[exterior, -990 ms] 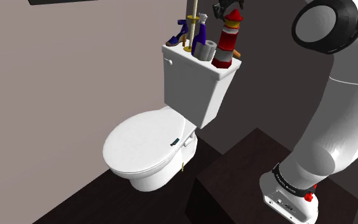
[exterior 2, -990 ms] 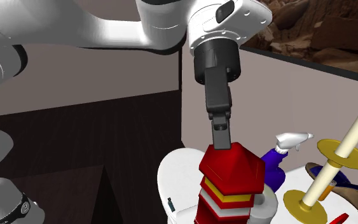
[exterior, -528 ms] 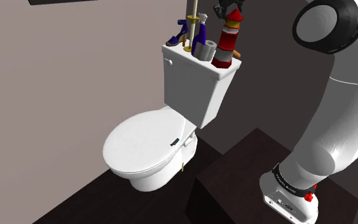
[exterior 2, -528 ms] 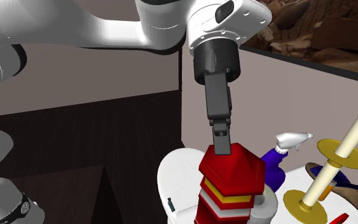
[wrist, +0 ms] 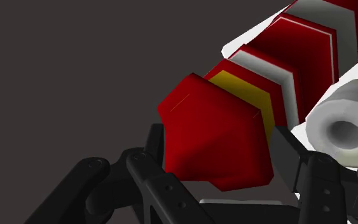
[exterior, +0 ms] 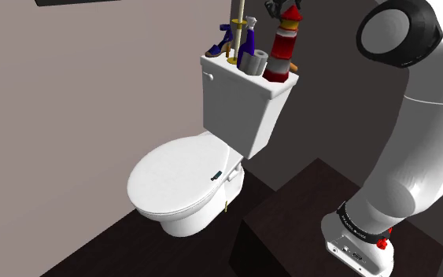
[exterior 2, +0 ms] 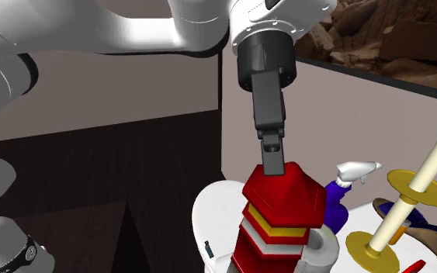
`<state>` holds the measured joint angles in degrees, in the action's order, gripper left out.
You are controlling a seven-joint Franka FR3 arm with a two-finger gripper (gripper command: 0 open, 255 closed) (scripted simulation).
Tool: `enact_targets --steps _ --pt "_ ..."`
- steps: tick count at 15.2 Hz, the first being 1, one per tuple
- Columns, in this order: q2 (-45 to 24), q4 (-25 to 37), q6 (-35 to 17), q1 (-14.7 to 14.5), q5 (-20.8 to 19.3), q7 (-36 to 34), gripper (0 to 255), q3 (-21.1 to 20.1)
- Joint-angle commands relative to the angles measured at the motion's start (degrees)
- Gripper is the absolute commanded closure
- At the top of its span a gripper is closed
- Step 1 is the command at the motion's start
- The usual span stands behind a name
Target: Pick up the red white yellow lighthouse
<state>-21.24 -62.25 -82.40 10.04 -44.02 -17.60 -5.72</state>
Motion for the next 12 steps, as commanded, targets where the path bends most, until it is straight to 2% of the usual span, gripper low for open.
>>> enact_targets --steps 1,7,10,12 --pt "-1.07 3.26 1.58 -0.31 -0.32 1.36 255 0.12" --pt "-5.81 15.09 7.07 -1.77 -1.57 5.95 255 0.72" --pt "-10.51 25.04 10.97 -3.07 -2.68 9.58 255 1.53" --pt "-10.91 25.83 11.25 -3.19 -2.73 9.87 255 1.65"
